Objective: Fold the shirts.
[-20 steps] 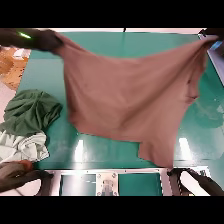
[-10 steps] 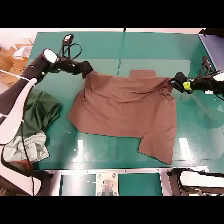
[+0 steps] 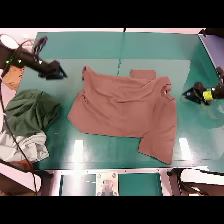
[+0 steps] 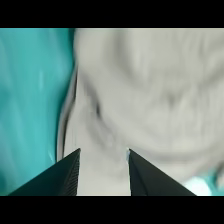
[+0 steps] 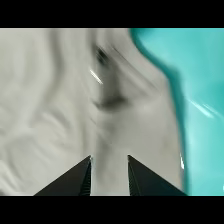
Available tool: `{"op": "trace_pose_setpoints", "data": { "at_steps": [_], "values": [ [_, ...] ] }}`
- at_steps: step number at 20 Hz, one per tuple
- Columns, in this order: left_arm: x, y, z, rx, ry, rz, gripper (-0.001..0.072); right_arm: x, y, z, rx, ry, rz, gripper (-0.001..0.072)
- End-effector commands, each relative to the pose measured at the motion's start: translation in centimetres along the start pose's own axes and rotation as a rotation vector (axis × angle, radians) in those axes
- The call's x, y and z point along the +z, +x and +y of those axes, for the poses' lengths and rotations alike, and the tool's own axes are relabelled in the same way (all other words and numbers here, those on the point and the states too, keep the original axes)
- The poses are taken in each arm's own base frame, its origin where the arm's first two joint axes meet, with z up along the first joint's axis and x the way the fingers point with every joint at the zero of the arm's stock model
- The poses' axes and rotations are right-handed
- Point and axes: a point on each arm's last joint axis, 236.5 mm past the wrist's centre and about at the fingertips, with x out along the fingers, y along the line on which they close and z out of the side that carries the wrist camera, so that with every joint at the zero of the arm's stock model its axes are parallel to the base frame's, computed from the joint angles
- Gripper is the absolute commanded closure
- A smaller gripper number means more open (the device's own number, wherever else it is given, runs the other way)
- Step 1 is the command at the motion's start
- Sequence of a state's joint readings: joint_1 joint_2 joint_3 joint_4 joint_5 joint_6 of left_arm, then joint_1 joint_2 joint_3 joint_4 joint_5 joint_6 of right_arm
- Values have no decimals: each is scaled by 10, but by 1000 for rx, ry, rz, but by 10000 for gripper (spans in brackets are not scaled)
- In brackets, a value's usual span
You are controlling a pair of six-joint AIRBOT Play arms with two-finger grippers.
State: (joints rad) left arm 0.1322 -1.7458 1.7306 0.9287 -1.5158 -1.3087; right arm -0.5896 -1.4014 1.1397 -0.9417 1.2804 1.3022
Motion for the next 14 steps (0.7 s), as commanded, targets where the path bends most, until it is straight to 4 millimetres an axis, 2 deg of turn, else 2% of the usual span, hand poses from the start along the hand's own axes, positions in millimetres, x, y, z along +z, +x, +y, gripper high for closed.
{"op": "trace_pose_setpoints", "data": {
  "at_steps": [1,2,3,5,7,9,14],
  "values": [
    [-86,17,8,-93,-140,262,353,-55,-12,-41,-68,58,84,443],
    [-110,26,9,-109,-164,307,353,-62,-15,-52,-88,82,53,438],
    [-134,34,8,-122,-183,338,353,-72,-17,-66,-115,112,39,384],
    [-165,46,9,-113,-187,326,353,-92,-11,-84,-123,167,52,319],
    [-174,57,11,-95,-212,251,352,-108,1,-91,-120,173,76,315],
    [-185,69,11,-105,-256,207,334,-113,13,-89,-102,175,80,315],
    [-223,96,13,-141,-350,238,334,-124,37,-98,-78,218,139,316]
  ]
}}
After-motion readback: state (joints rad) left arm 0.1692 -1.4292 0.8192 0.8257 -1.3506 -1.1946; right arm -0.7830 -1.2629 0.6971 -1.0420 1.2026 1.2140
